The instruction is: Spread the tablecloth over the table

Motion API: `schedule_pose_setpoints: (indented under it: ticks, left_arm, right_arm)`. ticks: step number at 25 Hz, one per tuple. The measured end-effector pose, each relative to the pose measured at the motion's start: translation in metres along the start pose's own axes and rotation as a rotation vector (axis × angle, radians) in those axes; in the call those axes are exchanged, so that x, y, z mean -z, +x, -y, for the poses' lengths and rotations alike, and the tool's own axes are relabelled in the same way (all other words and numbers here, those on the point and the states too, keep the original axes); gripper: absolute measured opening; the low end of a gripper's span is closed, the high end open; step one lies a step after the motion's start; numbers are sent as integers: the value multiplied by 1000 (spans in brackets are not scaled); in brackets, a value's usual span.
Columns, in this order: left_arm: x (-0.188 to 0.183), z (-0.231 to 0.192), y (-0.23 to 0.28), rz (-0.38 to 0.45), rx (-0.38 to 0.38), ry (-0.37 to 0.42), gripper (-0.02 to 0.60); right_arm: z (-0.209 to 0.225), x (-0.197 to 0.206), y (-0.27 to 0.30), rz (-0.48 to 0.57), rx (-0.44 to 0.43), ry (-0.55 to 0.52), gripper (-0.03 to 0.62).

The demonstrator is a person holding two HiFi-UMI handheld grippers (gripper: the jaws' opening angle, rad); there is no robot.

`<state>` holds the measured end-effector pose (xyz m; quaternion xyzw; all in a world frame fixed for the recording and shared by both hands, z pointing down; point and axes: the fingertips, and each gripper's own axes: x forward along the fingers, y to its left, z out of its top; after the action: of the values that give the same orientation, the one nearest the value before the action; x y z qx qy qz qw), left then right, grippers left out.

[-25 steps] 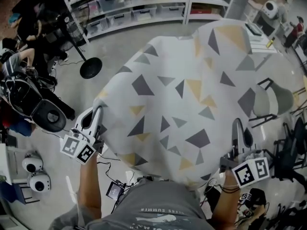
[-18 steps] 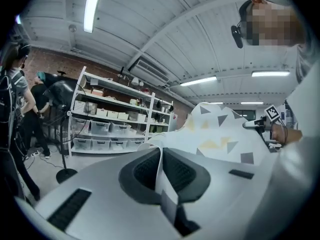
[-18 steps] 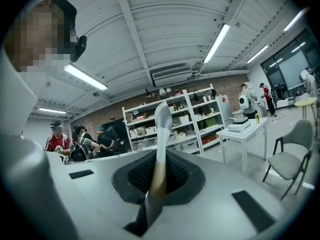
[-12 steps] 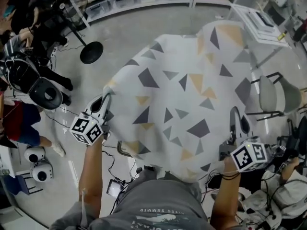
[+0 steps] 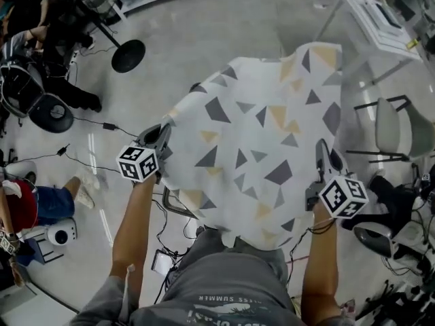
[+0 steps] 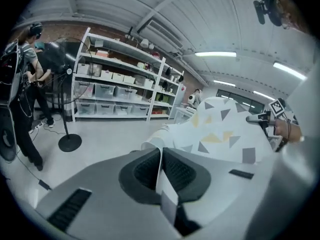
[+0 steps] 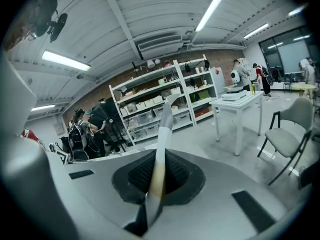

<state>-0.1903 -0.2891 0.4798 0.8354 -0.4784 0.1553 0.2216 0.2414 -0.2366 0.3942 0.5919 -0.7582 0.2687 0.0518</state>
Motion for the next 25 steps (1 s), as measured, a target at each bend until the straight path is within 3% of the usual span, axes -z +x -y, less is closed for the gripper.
schedule_pose_setpoints:
  ticks: [8, 11, 15, 20, 25]
  left_arm:
    - [91, -10, 61, -190, -38, -55, 2]
    - [122, -13, 81, -267, -69, 15, 0]
    - [138, -1, 88, -344, -63, 265, 0]
    - [174, 62, 92, -443, 89, 716, 2]
    - [206, 94, 95, -486, 152, 972, 2]
  right_arm:
    - [55, 71, 41, -147, 35, 43, 14]
    - [63, 99, 61, -198, 30, 44, 14]
    - [56, 113, 81, -247, 38, 37, 14]
    - [51, 118, 97, -274, 58, 33, 15]
    - [56, 124, 102, -284, 63, 39, 15]
